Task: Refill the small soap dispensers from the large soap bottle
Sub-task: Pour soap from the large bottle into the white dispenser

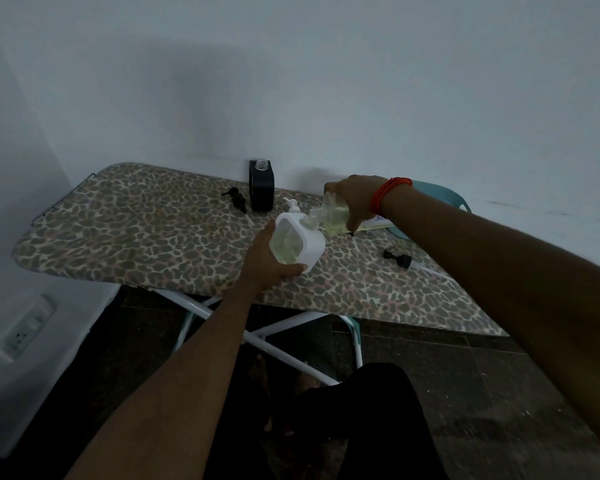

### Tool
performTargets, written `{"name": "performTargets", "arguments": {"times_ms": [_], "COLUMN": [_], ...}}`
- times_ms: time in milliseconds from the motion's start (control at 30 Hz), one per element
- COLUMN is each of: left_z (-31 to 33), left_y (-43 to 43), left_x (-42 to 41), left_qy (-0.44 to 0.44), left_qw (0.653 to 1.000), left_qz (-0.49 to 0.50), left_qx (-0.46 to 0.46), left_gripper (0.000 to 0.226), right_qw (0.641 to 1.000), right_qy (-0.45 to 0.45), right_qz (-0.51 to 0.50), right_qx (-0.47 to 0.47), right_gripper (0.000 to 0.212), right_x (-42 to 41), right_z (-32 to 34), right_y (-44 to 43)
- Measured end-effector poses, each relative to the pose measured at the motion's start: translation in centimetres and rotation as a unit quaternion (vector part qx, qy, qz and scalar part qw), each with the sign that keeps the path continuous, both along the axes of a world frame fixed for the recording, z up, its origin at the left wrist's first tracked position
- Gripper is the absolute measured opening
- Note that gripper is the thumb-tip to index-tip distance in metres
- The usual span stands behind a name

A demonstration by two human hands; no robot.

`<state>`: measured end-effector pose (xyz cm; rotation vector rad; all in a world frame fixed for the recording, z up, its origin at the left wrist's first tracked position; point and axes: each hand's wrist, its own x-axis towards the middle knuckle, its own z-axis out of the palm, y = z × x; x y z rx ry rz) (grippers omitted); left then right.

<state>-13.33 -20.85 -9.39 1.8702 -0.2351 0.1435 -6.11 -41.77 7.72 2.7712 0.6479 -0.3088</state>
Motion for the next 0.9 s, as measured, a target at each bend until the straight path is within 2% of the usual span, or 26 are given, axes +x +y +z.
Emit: {"name": "performTargets", "arguments": {"times_ms": [900], "left_z": [0.38], "left_y": [-0.01], "left_x": [-0.26], "left_qy": [0.009], "left_qw": [1.0], "left_qz": [-0.002], "left_qx": [0.007], "left_gripper": [0.116], "right_qw": [1.0], "right_qy": [0.001], "right_qz": [0.003], "right_qx": [-0.017], "right_gripper": [0.082], "right_x": [-0.5], "right_z": [0.42], "right_y": [0.41]}}
